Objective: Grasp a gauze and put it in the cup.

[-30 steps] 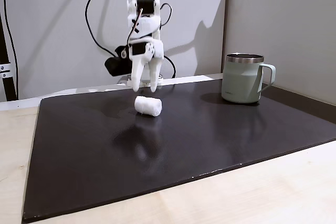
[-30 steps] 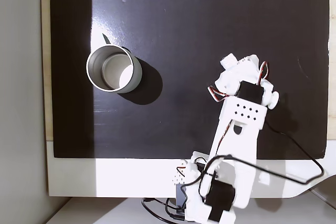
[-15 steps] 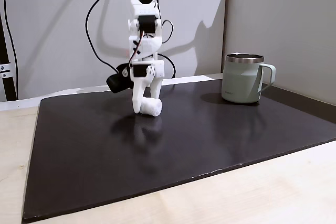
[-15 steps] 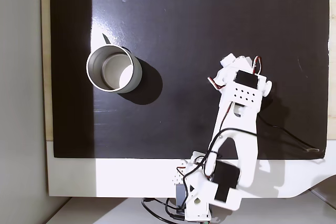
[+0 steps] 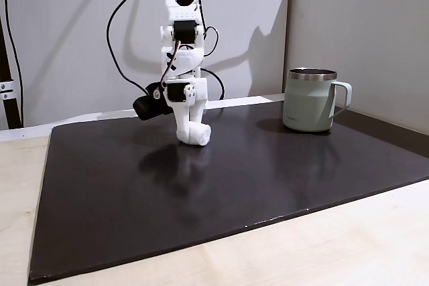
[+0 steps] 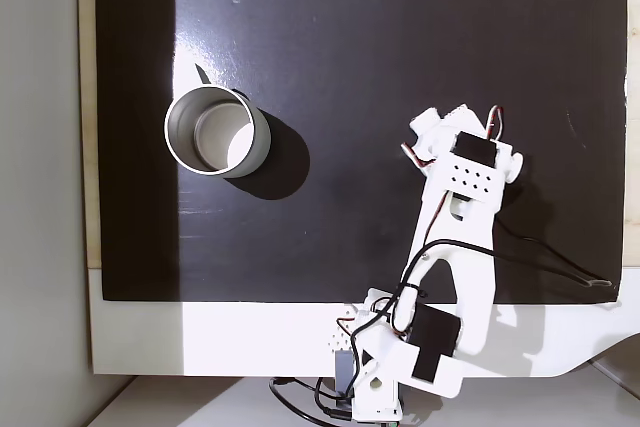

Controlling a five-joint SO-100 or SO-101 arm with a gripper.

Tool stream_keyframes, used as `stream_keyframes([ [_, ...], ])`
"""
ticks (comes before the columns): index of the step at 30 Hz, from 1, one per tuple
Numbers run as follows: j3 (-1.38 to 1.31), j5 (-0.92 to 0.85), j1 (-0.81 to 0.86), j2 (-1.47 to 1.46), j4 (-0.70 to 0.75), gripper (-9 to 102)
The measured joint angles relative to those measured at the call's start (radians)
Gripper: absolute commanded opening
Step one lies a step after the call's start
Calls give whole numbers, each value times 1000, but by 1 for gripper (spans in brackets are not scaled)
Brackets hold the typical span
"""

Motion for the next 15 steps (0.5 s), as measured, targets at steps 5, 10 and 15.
stream_keyframes([
  [5,0,-11,18,28,17,0],
  [10,-8,-17,23,80,92,0],
  [15,-193,9,15,84,321,0],
])
